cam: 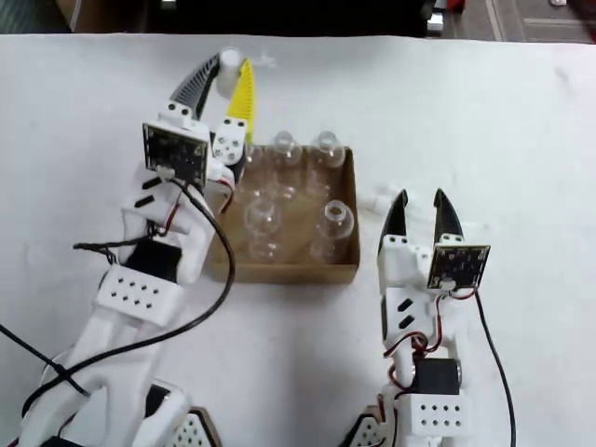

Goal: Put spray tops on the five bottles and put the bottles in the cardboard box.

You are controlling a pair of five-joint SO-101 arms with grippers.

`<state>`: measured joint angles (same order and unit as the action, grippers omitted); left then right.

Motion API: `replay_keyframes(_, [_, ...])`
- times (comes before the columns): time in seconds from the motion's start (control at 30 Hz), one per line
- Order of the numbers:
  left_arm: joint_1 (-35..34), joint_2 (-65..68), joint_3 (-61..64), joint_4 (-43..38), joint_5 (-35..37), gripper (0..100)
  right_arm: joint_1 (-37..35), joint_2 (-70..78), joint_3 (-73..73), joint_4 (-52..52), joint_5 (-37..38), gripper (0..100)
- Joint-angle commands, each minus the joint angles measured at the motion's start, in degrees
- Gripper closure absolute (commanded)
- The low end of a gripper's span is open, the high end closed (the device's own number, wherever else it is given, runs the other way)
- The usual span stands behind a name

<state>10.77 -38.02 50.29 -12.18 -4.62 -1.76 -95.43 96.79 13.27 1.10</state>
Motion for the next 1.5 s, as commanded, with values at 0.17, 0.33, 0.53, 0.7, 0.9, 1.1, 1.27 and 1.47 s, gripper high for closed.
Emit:
replay_keyframes(0.17, [-0.22, 2.59, -0.53, -4.92, 0.44, 98, 0.13, 0.13, 0.35, -0.04, 0.88, 84.0])
replay_keyframes(0.33, [-0.04, 4.44, -0.44, -6.33, 0.44, 98, 0.13, 0.13, 0.35, -0.04, 0.88, 84.0])
replay_keyframes(0.53, [-0.04, 4.70, -0.35, -5.98, 0.44, 98, 0.13, 0.13, 0.35, -0.13, 0.88, 84.0])
replay_keyframes(0.7, [0.31, 4.70, 2.46, -6.15, 0.53, 97, 0.13, 0.13, 0.35, -0.22, 0.97, 84.0])
replay_keyframes(0.9, [1.45, 4.79, 7.21, -6.33, 0.53, 97, 0.13, 0.13, 0.35, -0.22, 0.97, 84.0])
replay_keyframes(1.1, [1.19, 4.88, 7.38, -6.07, 0.53, 97, 0.13, 0.13, 0.35, -0.22, 0.97, 84.0])
replay_keyframes(1.27, [1.01, 7.08, 7.56, -6.33, 0.53, 97, 0.13, 0.13, 0.35, -0.22, 0.97, 84.0])
replay_keyframes(1.47, [0.92, 12.62, 4.75, -6.33, 0.62, 97, 0.13, 0.13, 0.35, -0.22, 0.97, 84.0])
